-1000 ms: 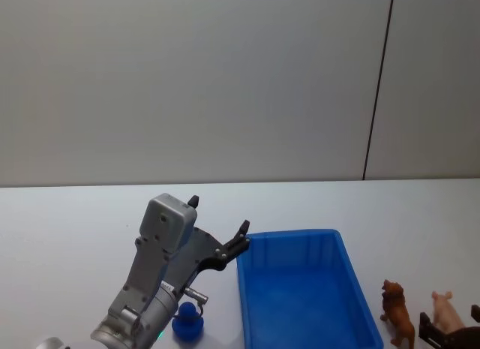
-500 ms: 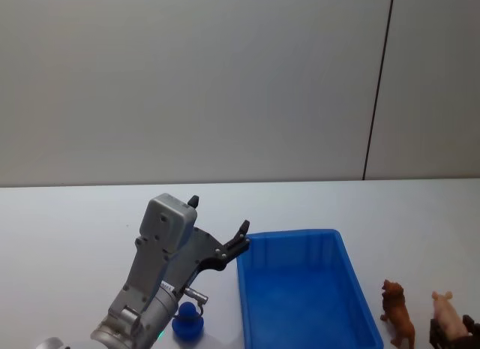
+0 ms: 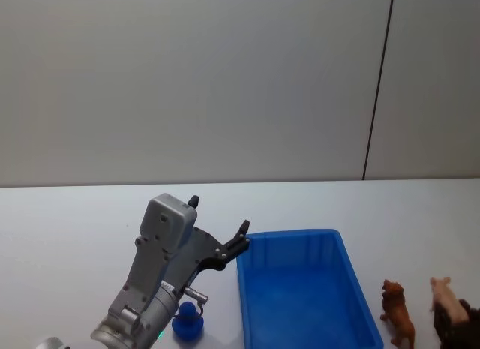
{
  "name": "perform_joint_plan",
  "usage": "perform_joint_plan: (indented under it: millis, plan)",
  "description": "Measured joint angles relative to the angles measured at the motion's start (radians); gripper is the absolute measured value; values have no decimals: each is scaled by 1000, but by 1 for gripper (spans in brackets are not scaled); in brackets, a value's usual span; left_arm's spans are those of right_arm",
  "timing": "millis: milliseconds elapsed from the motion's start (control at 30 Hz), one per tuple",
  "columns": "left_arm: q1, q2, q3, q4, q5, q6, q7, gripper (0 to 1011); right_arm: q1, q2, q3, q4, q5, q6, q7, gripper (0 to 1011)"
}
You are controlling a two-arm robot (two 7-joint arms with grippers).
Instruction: Pick up the two dolls from the table and place them into the box.
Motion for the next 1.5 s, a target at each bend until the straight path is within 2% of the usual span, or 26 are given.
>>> perform_joint_plan:
  millis: [233,567,833,1167,1300,1333,1500]
  plan:
    - [0,0,0,0,0,0,0,1002,6,-2,1,-46,-16,-24,22,369]
    - [0,0,0,0,0,0,0,1002,45,-26,-15,-87,-27,-45,113,369]
    - [0,0,0,0,0,0,0,1002,85,-56,-38,-84,-31,-41,197,369]
    - [0,0,0,0,0,0,0,1002,145,-109,-82,-38,-44,-13,315,372]
    - [0,0,0,0,0,0,0,1002,173,-136,-102,-3,-52,7,368,480]
    - [0,0,0,0,0,0,0,1002,177,-139,-105,2,-53,10,374,538]
    - [0,0,0,0,0,0,0,1002,198,-158,-119,30,-59,22,398,682]
